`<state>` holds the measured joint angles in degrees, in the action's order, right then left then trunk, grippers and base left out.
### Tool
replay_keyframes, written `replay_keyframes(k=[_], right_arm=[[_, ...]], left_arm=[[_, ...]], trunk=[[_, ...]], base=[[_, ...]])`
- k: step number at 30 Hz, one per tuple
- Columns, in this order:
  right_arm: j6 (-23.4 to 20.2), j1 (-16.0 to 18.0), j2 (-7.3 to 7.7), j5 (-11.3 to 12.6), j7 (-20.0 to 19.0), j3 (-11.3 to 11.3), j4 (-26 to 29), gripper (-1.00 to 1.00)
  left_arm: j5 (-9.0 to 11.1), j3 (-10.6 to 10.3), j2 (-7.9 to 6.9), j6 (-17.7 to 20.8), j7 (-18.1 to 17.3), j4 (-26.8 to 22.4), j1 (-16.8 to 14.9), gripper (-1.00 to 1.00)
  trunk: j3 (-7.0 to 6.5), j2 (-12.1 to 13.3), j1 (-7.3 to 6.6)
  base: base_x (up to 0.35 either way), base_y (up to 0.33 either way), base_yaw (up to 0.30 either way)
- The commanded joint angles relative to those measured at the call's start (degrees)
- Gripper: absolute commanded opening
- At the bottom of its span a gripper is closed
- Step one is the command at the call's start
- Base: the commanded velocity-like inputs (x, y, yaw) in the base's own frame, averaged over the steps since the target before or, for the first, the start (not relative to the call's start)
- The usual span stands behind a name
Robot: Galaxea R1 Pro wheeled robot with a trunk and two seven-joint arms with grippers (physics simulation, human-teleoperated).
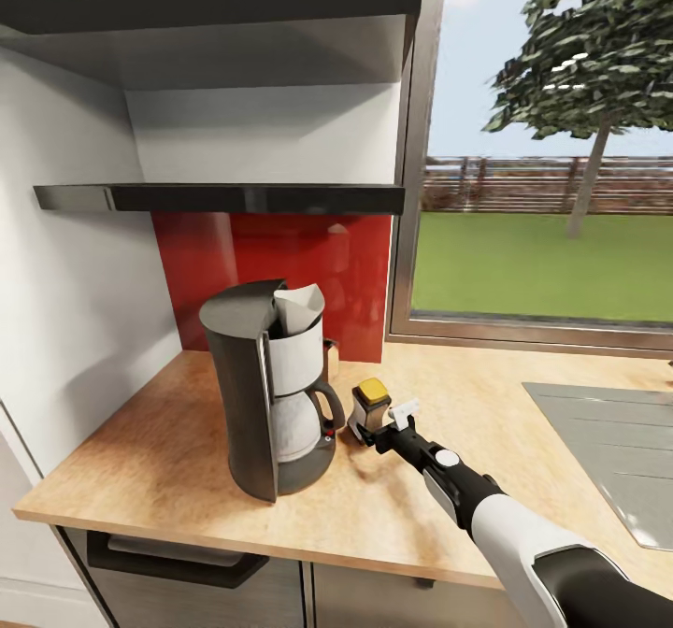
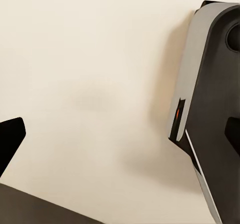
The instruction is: Set up a coffee station on the kitchen countertop: keep the coffee maker on the countertop, move the bottle of coffee from the kitchen shelf to the counter next to the coffee maker, place a paper coffee filter on top of the coffee maker, put the saucer next to the coffee maker with the coffee cup on the saucer, and place the electric kettle next to the coffee maker.
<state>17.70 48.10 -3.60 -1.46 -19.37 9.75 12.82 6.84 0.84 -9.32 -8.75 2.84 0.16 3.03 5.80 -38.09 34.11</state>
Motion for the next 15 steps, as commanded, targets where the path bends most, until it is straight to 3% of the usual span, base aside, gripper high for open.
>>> replay_keyframes(k=[1,15], right_arm=[[0.2,0.1,-0.01,-0.2,-0.1,0.0,-0.1,1.0],[0.2,0.1,-0.01,-0.1,-0.1,0.0,-0.1,1.0]], left_arm=[[0.4,0.0,0.0,-0.2,0.0,0.0,0.0,1.0],[0.4,0.0,0.08,-0.2,0.0,0.0,0.0,1.0]], trunk=[[0.08,-0.1,0.02],[0.08,-0.1,0.02]], base=[[0.0,0.0,0.0],[-0.01,0.0,0.0]])
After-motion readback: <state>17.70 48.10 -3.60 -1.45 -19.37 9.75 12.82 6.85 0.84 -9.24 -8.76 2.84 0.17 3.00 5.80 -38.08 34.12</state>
